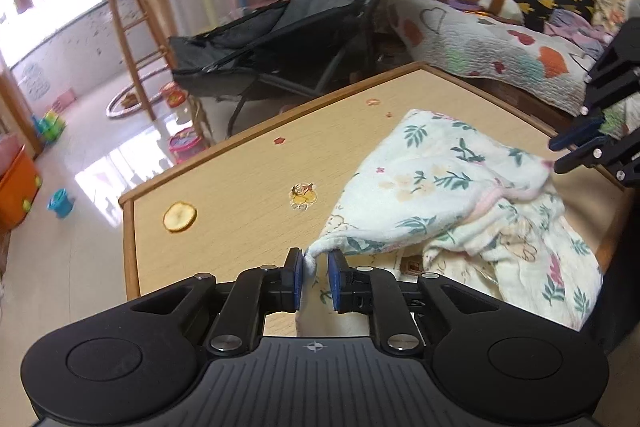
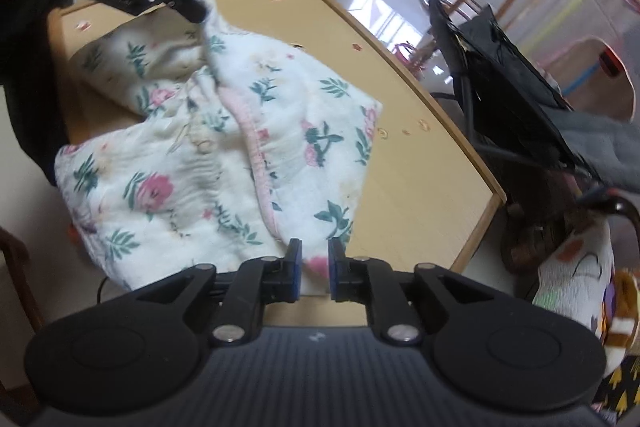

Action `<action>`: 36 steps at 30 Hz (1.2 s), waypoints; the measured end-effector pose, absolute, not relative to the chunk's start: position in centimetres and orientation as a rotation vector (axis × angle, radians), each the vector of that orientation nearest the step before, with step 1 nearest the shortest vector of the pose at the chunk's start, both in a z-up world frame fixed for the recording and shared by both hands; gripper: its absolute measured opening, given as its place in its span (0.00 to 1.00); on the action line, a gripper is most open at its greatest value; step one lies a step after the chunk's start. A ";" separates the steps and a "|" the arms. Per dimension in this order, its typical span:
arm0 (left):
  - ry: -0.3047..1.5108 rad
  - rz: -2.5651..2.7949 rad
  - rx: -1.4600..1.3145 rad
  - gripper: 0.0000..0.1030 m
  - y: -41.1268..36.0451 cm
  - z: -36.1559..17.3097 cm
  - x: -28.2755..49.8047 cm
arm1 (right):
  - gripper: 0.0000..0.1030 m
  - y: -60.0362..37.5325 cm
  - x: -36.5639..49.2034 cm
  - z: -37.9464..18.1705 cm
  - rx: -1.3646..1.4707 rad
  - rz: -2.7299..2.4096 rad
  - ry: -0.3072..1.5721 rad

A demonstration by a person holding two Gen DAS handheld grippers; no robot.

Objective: Fold clothes
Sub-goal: 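Lift the floral cloth with both grippers, pulling the edges apart, then open the right gripper to release the pink-trimmed edge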

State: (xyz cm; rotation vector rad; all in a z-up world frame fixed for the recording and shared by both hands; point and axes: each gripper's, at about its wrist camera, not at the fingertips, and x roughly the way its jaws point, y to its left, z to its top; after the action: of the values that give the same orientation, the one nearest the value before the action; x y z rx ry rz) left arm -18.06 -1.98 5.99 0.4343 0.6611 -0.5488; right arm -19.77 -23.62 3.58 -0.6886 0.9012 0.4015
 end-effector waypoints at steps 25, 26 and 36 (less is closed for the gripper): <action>0.490 -0.862 0.712 0.57 -3.7 7.3 -20.7 | 0.31 -23.0 -18.7 2.4 -0.842 0.611 0.879; 0.485 -0.869 0.719 0.57 -3.9 7.2 -20.7 | 0.31 -23.1 -18.6 2.4 -0.842 0.612 0.880; 0.505 -0.965 0.729 0.52 -6.6 6.5 -19.6 | 0.31 -23.5 -18.3 2.5 -0.810 0.601 0.887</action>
State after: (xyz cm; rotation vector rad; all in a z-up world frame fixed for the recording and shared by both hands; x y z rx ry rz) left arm -19.59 -6.63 6.53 0.7286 0.5053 -0.9647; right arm -18.33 -23.50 2.53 -0.8102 0.8867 0.6012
